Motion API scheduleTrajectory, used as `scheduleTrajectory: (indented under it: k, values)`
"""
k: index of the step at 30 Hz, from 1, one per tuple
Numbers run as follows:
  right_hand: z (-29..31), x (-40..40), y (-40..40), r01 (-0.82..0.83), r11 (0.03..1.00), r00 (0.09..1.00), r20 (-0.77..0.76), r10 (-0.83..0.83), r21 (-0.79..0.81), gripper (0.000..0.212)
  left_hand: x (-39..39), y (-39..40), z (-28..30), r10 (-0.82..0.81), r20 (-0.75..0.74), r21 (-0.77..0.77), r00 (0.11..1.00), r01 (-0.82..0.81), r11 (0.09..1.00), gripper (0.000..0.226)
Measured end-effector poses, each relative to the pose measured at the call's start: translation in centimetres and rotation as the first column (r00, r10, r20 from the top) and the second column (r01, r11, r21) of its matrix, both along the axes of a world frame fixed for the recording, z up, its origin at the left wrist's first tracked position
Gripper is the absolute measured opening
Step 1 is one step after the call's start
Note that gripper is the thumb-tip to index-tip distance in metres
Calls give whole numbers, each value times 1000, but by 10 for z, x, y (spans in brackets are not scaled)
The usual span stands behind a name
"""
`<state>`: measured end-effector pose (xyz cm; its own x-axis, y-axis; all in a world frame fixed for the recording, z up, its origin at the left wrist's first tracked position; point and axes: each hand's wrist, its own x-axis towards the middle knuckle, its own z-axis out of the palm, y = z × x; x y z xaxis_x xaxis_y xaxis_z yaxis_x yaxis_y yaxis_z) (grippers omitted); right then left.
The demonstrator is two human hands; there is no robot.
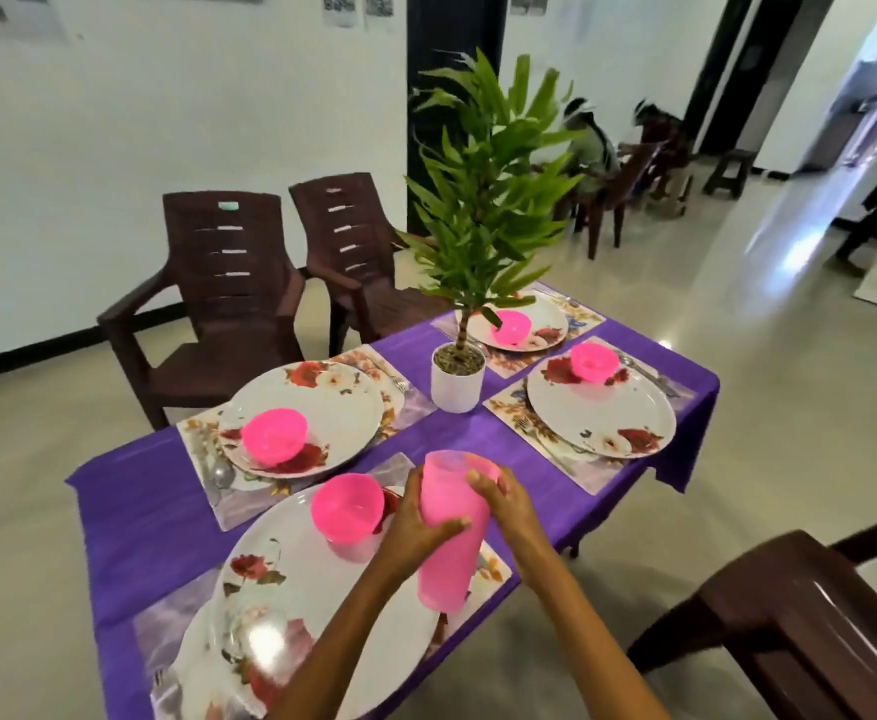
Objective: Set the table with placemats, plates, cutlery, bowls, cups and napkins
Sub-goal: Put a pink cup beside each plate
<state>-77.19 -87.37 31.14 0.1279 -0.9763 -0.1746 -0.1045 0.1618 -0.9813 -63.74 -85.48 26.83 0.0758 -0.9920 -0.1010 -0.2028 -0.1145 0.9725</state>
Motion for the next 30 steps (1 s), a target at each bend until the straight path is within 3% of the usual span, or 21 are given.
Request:
scheduleTrajectory:
  k: [2, 4, 6, 8, 13, 15, 19, 22, 24, 26, 28, 30]
  values:
    - [-2, 6, -17, -48, 998, 999, 16, 48, 32, 90, 2, -12, 4, 106, -106, 71, 989, -99, 993, 95]
    - [-3, 8, -34, -128, 992, 991, 39, 127, 22, 78, 4, -24, 6, 153, -142, 92, 978, -141, 986, 89]
    - [1, 12, -51, -230, 973, 973, 1, 230, 7, 44, 8, -35, 8, 146, -135, 59, 980, -139, 988, 73]
    - [5, 15, -71, -339, 940, 940, -40, 338, -23, 12, 12, -46, 11, 156, -129, 24, 979, -154, 988, 70]
    - [-4, 11, -125, -433, 901, 896, -135, 424, -43, 25, 3, -78, 10, 301, -169, 48, 938, -297, 954, 100]
    - [-7, 8, -143, -457, 889, 884, -121, 451, -25, 26, -1, -88, 9, 330, -177, 42, 927, -328, 944, 101]
    - [-14, 9, -164, -535, 844, 841, -83, 535, 13, 57, -7, -97, 14, 376, -228, 38, 898, -377, 925, 94]
    - [-23, 8, -174, -584, 811, 810, 83, 581, 22, 60, -14, -96, 10, 377, -342, 71, 861, -376, 924, 89]
    - [-20, 4, -186, -589, 808, 778, 277, 563, 14, 79, -16, -93, 2, 363, -359, 95, 860, -353, 931, 89]
    - [-10, 2, -202, -601, 800, 747, 361, 558, 6, 94, -18, -88, -3, 359, -310, 83, 881, -351, 933, 82]
    - [0, 7, -215, -610, 792, 753, 314, 579, 2, 98, -18, -85, -7, 385, -255, 80, 887, -377, 923, 83]
    - [8, 20, -218, -627, 779, 762, 202, 615, -4, 86, -17, -85, -7, 411, -225, 82, 884, -403, 912, 87]
